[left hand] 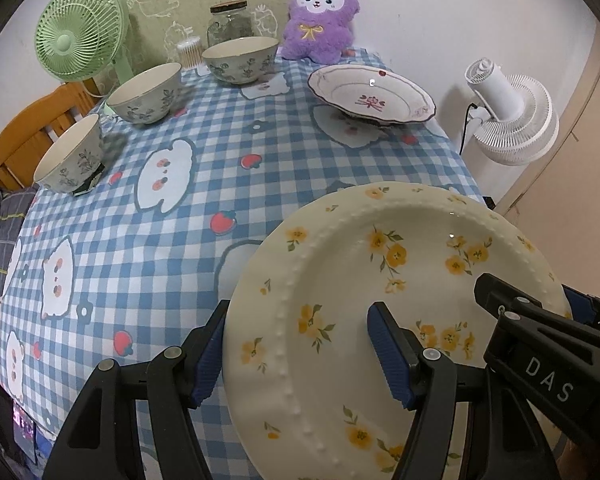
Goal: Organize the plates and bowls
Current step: 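Carry the beaded-rim plate with both grippers toward the first flower plate, then lower the beaded-rim plate onto the yellow-flower plate and open both grippers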
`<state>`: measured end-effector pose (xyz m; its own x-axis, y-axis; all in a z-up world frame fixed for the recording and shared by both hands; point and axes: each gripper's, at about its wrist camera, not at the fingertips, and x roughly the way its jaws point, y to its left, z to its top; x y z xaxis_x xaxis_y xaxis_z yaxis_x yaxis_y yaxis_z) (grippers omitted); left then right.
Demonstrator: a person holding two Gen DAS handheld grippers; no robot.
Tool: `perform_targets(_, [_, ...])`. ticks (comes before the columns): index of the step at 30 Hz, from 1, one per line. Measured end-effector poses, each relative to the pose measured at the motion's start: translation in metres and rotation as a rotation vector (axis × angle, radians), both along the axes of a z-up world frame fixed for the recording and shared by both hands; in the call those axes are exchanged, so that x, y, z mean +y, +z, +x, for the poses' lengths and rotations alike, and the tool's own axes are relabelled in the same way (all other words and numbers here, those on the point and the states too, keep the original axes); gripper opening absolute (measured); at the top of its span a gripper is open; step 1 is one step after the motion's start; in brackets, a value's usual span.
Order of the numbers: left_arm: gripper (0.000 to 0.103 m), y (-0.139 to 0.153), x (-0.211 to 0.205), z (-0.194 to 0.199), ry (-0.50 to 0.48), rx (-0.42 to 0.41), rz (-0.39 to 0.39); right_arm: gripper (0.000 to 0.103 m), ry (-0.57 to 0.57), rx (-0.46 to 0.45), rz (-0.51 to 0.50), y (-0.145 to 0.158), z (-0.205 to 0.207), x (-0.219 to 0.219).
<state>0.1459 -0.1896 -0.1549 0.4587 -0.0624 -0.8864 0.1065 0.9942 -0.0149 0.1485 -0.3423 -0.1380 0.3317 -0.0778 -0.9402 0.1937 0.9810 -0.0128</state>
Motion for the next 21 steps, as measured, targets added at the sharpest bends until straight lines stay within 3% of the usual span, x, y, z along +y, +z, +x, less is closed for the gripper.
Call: perform_targets(21, [0.068, -0.018, -0.025, -0.007, 0.03, 0.033, 0.035, 0.071, -0.007, 0.04, 0.025, -0.026, -0.005, -0.025])
